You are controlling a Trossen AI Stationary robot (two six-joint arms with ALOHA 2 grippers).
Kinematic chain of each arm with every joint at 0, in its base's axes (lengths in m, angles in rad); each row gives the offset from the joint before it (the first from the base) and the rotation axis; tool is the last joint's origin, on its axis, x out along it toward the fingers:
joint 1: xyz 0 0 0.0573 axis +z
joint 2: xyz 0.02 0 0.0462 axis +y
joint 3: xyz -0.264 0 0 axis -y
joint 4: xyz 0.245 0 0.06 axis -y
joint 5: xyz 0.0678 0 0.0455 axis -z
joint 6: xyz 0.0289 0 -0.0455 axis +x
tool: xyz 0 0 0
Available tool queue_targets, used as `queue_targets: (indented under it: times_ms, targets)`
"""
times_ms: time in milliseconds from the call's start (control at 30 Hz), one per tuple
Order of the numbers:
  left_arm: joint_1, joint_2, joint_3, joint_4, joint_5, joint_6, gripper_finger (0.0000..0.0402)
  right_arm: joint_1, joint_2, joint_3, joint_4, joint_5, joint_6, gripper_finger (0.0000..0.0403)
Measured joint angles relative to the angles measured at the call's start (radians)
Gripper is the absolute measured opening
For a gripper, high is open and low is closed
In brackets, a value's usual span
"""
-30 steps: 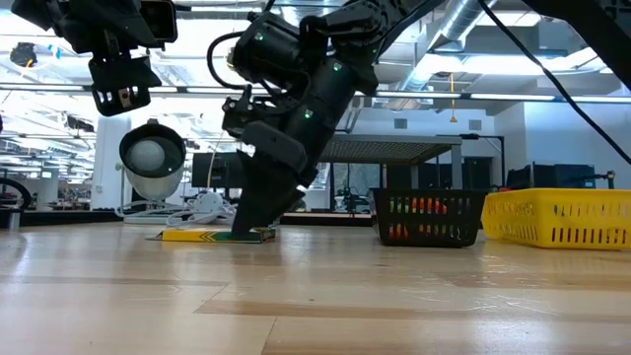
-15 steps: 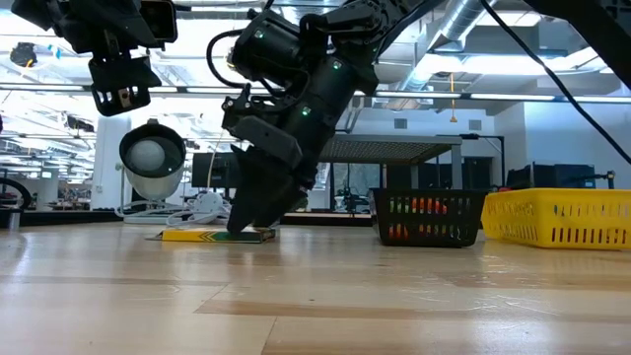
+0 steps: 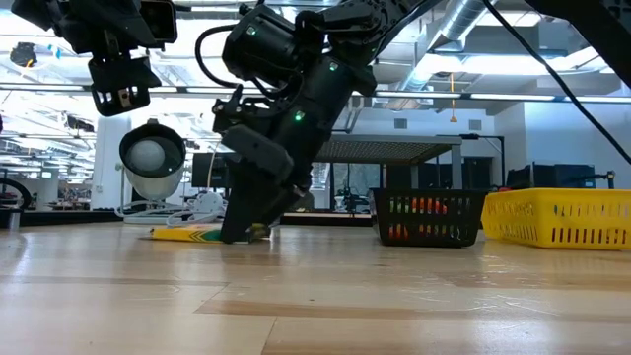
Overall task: Pick & Place Office Desk Supplies
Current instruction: Put the middle left crayons box into the blue basket
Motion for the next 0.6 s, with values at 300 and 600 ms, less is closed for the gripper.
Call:
queue_targets:
  times_ms: [300,600]
  targets:
    - [0.0,0.0,0.0,0.001,0.0,-0.006,0.0172,0.0,0.0,-0.002,0.009,0.0,0.002,0.0206]
    - [0.0,0.0,0.0,0.001,0.0,-0.026,0.0172,0.0,-0.003,-0.003,0.01,-0.018,-0.008,0.0104]
